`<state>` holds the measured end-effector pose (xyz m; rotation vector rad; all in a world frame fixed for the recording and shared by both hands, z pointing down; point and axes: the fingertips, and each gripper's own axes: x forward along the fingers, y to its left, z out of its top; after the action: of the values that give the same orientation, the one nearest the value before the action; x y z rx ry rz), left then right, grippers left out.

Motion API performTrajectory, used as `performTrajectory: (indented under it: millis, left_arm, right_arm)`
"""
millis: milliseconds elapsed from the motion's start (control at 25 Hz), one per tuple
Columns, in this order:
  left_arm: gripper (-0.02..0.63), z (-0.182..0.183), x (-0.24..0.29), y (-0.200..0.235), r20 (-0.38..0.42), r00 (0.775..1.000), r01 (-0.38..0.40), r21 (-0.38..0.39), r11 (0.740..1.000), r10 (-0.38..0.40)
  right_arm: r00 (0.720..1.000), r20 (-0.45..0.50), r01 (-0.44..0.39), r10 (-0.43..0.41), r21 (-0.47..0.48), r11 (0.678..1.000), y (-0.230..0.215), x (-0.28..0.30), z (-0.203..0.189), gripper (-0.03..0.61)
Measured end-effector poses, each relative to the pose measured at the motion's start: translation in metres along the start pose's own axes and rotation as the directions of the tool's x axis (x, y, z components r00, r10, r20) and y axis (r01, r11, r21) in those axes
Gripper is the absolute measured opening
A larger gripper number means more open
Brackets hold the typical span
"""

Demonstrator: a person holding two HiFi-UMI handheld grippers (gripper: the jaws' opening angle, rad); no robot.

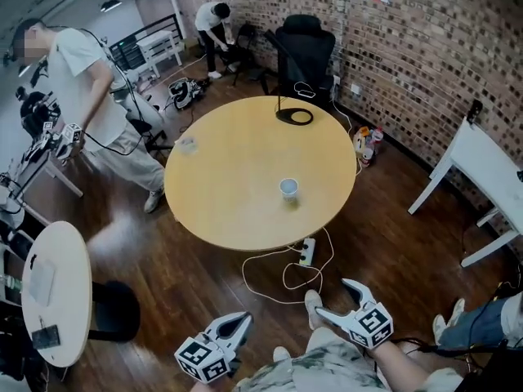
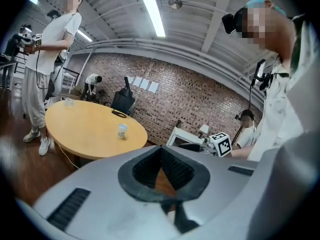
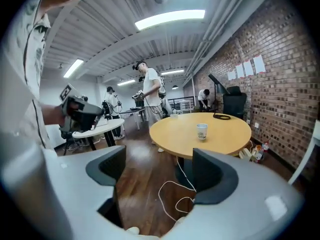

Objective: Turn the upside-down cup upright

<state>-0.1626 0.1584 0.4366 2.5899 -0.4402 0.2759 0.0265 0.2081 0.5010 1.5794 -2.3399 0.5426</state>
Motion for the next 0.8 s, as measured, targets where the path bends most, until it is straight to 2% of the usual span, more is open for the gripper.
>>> performTrajectory:
  millis: [120,360,560,800]
  left_arm:
    - [0.0,-0.02,-0.016,-0.025,-0.011,1.0,0.02,0.015,1.0,-0.02]
    - [0.0,-0.041,-0.028,-0.08,0.015,1.0,0.021,0.035,0.999,-0.021]
    - [0.0,-0.053,-0.017,-0.122,0.007,1.0,0.008,0.036,0.999,-0.009]
    - [0.0,-0.081,0.01,-0.194,0.004,1.0,0.016,0.03,0.999,-0.016]
  right_arm:
    - [1.0,0.011,-0.018,0.018,-0.019,1.0,0.035,-0.044,0.003,0.413]
    - [0.998,0.057,-0.037,0.041,-0.081,0.996,0.067,-0.113,0.006,0.41]
    - [0.996,0.047,-0.067,0.073,-0.113,0.991,0.077,-0.158,-0.001,0.407]
    - [0.995,0.037,-0.086,0.091,-0.12,0.989,0.072,-0.224,-0.034,0.404]
